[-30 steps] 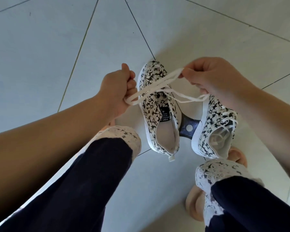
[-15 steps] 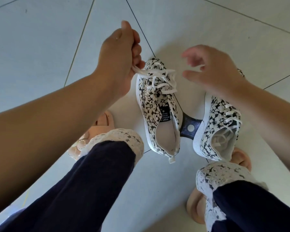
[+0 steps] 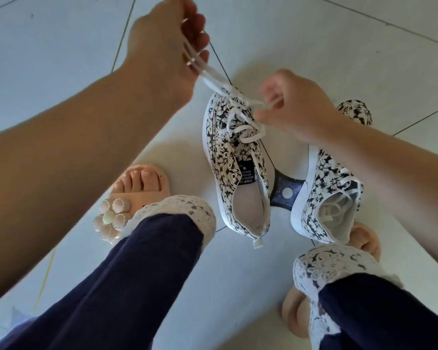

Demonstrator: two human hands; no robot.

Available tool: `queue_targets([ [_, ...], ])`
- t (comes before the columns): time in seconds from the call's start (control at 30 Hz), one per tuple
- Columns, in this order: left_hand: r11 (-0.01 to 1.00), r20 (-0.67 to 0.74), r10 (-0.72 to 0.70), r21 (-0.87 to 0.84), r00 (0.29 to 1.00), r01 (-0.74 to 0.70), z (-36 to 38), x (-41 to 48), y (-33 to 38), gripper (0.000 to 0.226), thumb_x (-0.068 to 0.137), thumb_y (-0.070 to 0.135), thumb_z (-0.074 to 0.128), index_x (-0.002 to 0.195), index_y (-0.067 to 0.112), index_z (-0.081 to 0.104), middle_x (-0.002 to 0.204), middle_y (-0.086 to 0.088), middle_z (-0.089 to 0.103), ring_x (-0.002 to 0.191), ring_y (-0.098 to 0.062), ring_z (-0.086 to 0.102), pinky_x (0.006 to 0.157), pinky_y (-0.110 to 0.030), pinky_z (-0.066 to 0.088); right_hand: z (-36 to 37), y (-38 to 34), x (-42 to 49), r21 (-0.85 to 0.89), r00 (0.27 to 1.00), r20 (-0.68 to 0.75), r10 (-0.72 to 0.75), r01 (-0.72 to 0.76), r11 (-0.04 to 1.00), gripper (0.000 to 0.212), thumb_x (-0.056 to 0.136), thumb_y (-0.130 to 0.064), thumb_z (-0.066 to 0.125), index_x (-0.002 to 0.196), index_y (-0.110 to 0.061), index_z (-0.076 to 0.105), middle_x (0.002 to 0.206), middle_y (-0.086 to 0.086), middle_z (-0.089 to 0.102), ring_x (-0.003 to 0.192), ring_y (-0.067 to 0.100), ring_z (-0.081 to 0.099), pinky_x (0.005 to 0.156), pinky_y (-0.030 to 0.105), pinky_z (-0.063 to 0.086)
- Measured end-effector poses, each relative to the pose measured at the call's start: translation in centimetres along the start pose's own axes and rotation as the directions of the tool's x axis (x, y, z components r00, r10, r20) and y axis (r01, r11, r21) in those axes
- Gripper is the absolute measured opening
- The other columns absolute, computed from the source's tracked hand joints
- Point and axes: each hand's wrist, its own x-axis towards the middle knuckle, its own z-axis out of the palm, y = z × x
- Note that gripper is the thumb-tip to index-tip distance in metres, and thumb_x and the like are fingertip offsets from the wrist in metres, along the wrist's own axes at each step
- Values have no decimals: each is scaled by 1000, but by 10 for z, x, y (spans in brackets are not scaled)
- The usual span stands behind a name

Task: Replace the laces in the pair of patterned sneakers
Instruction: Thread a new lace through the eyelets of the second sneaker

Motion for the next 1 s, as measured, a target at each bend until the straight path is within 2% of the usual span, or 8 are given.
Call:
queue_targets([
  [0.17,946,-143,-146,268,979,181,-30,12,-26,41,82,28,65,114,6,55,105,-2,61,102,-17,57,84,-33,50,31,22,-6,282,883,262,390,-457,844,43,87,-36,61,111,-1,54,102,17,65,84,26,63,82,37,55],
  [0.33,777,-179,-157,585,971,233,-42,8,-52,86,72,23,75,142,9,28,147,-14,31,134,-33,30,111,-52,21,40,20,-4,507,895,161,416,-437,743,32,81,-12,69,108,-11,53,95,6,62,79,14,63,76,28,56],
  [0.47,350,129,200,917,971,-194,-46,4,-68,67,76,34,71,136,25,41,148,-2,29,134,-22,27,108,-37,22,25,19,-9,602,898,225,377,-432,672,18,83,-4,64,99,-13,62,93,7,64,84,19,64,78,30,57],
  [0.57,78,346,152,930,926,-360,-38,2,-74,51,76,51,63,123,33,54,145,6,32,135,-21,21,108,-40,20,20,15,-17,678,915,263,306,-401,616,16,85,-1,59,86,-15,67,89,6,66,87,18,61,85,33,52],
  [0.67,-82,387,109,921,915,-380,-28,5,-83,45,78,53,61,116,31,59,138,7,42,130,-20,27,103,-40,24,19,13,-23,696,921,269,284,-389,603,19,83,4,59,84,-14,66,89,8,64,87,19,58,81,32,50],
  [0.77,26,375,169,923,911,-385,-27,9,-87,19,83,39,62,97,28,65,125,8,51,121,-16,37,100,-34,27,12,13,-22,746,925,253,282,-372,552,18,83,4,57,84,-12,64,84,6,65,84,18,61,83,32,51],
  [0.9,730,203,0,669,979,-139,-26,1,-78,5,85,22,63,80,23,63,88,9,64,86,-6,55,82,-24,39,-14,14,-19,931,949,217,231,-272,243,18,88,1,46,91,-11,59,65,-1,62,56,10,58,66,26,54],
  [1.0,910,176,-137,410,975,54,-38,-1,-71,11,90,16,54,86,15,64,64,4,64,69,-10,59,69,-24,46,-37,22,-17,977,955,130,266,-169,128,18,88,-7,47,95,-13,62,68,-2,58,49,6,45,54,20,47],
])
